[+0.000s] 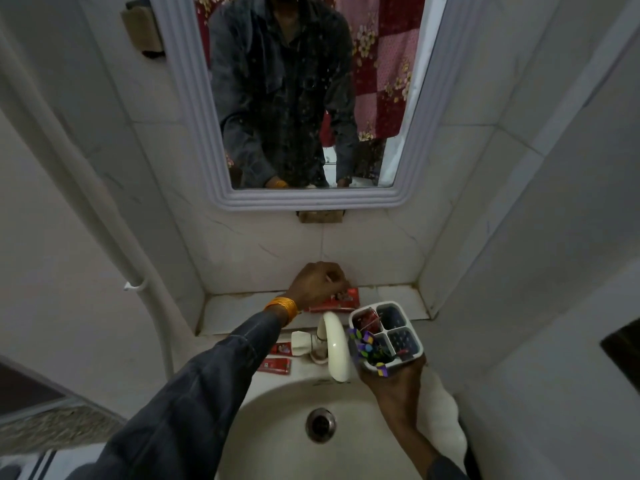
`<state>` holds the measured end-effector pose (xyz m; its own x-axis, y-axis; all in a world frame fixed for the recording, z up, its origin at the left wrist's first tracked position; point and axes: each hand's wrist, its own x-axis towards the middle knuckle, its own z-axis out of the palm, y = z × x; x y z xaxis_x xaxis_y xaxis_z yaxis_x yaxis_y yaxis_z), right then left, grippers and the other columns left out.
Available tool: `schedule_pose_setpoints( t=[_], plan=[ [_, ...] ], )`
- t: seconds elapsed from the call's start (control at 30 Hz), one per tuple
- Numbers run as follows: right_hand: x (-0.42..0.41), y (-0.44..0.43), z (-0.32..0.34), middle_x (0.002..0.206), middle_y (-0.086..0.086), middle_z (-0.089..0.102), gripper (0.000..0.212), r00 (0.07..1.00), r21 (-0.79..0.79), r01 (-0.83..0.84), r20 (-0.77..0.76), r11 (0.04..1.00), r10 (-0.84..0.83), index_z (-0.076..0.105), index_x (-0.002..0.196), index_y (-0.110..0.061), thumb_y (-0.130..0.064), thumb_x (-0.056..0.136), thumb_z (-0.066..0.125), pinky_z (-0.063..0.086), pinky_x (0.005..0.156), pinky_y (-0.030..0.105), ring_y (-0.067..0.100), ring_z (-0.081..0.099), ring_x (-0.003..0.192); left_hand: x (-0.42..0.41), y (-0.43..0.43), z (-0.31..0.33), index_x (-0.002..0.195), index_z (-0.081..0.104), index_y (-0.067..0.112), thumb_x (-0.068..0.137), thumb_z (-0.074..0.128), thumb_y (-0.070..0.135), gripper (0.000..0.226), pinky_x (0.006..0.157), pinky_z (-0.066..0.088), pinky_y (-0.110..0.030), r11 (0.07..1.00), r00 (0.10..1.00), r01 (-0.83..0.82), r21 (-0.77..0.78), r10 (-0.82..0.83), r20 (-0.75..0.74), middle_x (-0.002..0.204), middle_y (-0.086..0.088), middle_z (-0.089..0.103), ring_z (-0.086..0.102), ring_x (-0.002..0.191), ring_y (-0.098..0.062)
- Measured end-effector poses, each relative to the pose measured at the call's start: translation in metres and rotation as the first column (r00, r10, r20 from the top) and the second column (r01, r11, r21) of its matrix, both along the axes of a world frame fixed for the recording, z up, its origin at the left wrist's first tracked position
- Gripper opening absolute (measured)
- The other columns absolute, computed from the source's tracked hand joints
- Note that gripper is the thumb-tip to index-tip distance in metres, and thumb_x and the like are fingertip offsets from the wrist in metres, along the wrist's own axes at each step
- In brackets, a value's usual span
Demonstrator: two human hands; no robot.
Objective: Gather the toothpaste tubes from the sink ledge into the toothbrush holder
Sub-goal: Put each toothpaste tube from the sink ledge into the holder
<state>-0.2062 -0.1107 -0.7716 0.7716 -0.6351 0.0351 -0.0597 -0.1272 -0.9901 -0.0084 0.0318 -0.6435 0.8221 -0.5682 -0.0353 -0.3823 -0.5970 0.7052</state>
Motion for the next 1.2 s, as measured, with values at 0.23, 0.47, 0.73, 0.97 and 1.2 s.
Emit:
schedule_pose_setpoints(
  t=[0.23, 0.47, 0.73, 0.97, 1.2],
  plan=[
    [0.001, 0.005, 0.005, 0.127, -0.008, 0.067, 0.109, 0.999, 0.054, -0.006, 0.049, 0.998, 0.003, 0.042, 0.141, -0.010, 0.022, 0.052, 0.096, 0.056, 0.081, 0.007, -0.012, 0.073, 0.102, 0.035, 0.015, -0.053, 0.133, 0.055, 0.010, 0.097, 0.054, 0.018, 0.037, 0.106, 0.045, -0.039, 0.932, 0.991, -0.112, 0.344, 0.077, 0.112, 0.134, -0.016, 0.060, 0.057, 0.122, -0.031],
    [0.001, 0.003, -0.002, 0.128, 0.005, 0.069, 0.108, 0.998, 0.077, -0.040, 0.047, 0.996, 0.036, 0.041, 0.144, -0.005, 0.025, 0.055, 0.092, 0.057, 0.081, 0.010, -0.005, 0.075, 0.105, 0.046, -0.005, -0.077, 0.126, 0.058, 0.002, 0.098, 0.056, 0.023, 0.035, 0.107, 0.041, -0.037, 0.872, 0.987, -0.040, 0.487, -0.041, 0.154, 0.132, -0.019, 0.058, 0.054, 0.124, -0.032],
    [0.001, 0.005, 0.001, 0.126, 0.000, 0.068, 0.105, 0.999, 0.055, -0.006, 0.035, 0.998, 0.004, 0.041, 0.142, -0.004, 0.028, 0.055, 0.090, 0.059, 0.081, 0.012, -0.012, 0.073, 0.101, 0.047, -0.004, -0.081, 0.125, 0.059, 0.003, 0.096, 0.057, 0.032, 0.041, 0.100, 0.047, -0.039, 0.848, 0.989, -0.036, 0.529, -0.047, 0.142, 0.128, -0.017, 0.061, 0.060, 0.117, -0.033],
    [0.002, 0.006, 0.003, 0.117, -0.038, 0.071, 0.108, 1.000, 0.041, -0.010, 0.019, 0.999, 0.010, 0.040, 0.143, -0.012, 0.024, 0.056, 0.092, 0.061, 0.085, 0.016, -0.012, 0.073, 0.100, 0.049, -0.003, -0.087, 0.125, 0.058, 0.008, 0.092, 0.064, 0.030, 0.040, 0.103, 0.046, -0.039, 0.857, 0.989, -0.030, 0.515, -0.048, 0.137, 0.129, -0.016, 0.061, 0.058, 0.119, -0.031],
    [-0.002, -0.001, -0.012, 0.133, -0.019, 0.070, 0.116, 0.998, 0.008, 0.015, -0.055, 1.000, -0.014, 0.041, 0.149, -0.018, 0.003, 0.054, 0.102, 0.060, 0.093, 0.024, 0.004, 0.072, 0.119, 0.041, -0.007, -0.063, 0.105, 0.066, 0.006, 0.084, 0.070, 0.018, 0.025, 0.082, 0.050, -0.033, 0.948, 0.972, -0.092, 0.305, 0.020, 0.232, 0.114, -0.015, 0.063, 0.062, 0.100, -0.030]
  ],
)
